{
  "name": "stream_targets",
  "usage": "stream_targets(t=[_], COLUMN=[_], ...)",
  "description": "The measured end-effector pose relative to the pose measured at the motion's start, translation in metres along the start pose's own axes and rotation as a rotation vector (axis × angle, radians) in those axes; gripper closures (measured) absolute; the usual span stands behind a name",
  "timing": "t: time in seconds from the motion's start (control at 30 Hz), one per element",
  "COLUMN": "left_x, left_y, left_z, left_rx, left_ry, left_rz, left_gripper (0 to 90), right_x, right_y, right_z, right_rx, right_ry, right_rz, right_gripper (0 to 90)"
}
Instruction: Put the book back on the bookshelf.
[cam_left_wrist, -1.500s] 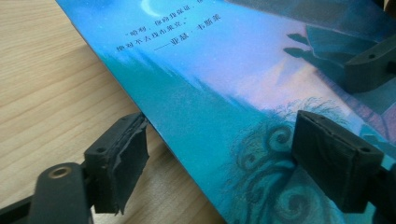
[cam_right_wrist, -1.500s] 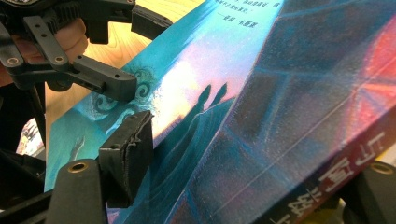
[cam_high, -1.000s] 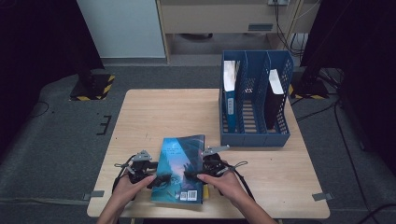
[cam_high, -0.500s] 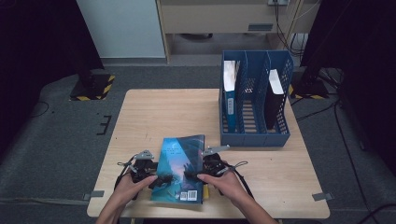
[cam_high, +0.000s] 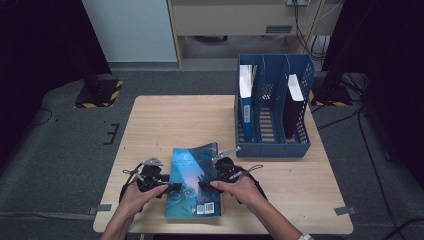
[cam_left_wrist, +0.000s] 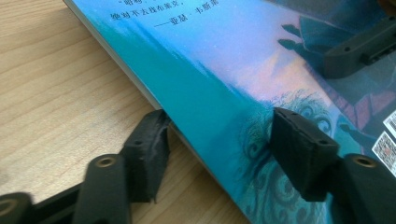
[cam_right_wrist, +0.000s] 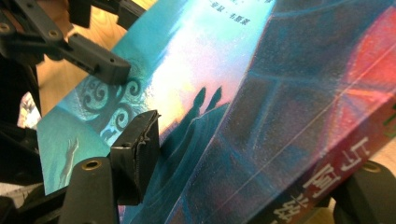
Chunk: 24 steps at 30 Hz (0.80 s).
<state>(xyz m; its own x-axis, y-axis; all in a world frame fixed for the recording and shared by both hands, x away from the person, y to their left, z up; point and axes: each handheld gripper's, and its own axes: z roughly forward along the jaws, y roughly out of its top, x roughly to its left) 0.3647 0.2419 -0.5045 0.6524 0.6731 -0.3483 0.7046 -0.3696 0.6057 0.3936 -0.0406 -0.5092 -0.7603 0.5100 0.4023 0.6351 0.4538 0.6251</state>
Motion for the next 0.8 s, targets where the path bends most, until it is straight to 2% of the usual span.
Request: stream_targets(t=[0.1,0.3,0.57,0.8], left_x=[0.001,0.008,0.013,0.013], left_y=[0.004,0.011,0.013,0.015], left_z=[-0.001,-0.003,-0.006,-0.011], left_rx=[0.026,0.066,0.074,0.077], left_ry=[-0.004,-0.031,-0.052,-0.047], left_rz=[0.008,0.008,-0.006,-0.006], left_gripper=[41.7,47.8,55.8,60.5], right_x=[-0.002,-0.005,0.000,0.003], right_y=[0.004,0.008,0.016,0.025], right_z=[0.000,-0.001,-0.003,-0.006], right_rx=[0.017,0.014,0.036,0.058], right_ry=[-0.001,0.005,-0.004,-0.004], right_rz=[0.008,0.016,-0.004,-0.017], right_gripper=[35.6,40.2,45.7,49.7])
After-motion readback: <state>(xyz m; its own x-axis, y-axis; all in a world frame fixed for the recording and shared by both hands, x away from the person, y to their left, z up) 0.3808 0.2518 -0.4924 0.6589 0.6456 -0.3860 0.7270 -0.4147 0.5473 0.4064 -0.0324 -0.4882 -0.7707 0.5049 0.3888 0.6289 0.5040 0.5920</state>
